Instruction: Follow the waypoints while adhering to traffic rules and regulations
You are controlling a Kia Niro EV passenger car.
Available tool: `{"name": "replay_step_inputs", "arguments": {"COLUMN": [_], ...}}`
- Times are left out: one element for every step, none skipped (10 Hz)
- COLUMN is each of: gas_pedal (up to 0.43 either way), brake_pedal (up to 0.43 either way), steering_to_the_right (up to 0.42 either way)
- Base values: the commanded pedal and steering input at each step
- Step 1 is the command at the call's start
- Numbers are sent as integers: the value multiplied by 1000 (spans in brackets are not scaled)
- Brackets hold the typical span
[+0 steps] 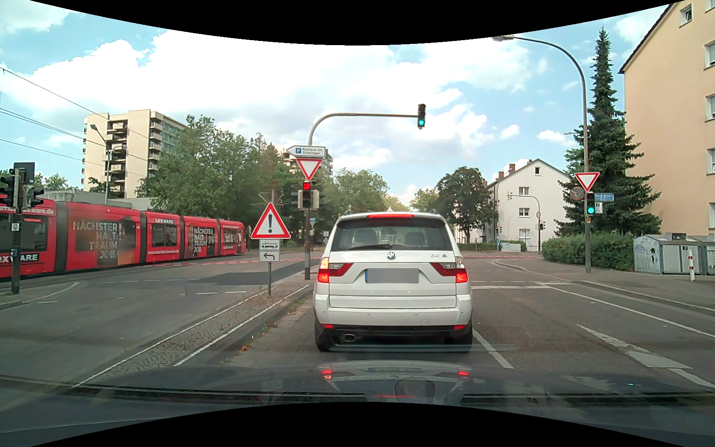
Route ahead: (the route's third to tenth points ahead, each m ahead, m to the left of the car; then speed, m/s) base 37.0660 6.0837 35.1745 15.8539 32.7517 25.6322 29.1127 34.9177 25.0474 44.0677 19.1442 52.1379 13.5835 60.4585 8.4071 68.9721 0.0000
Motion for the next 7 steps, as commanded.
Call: {"name": "replay_step_inputs", "arguments": {"gas_pedal": [0,0,0,0,0,0,0], "brake_pedal": [287,287,287,287,287,280,287], "steering_to_the_right": [-4,-4,-4,-4,-4,-4,-4]}}
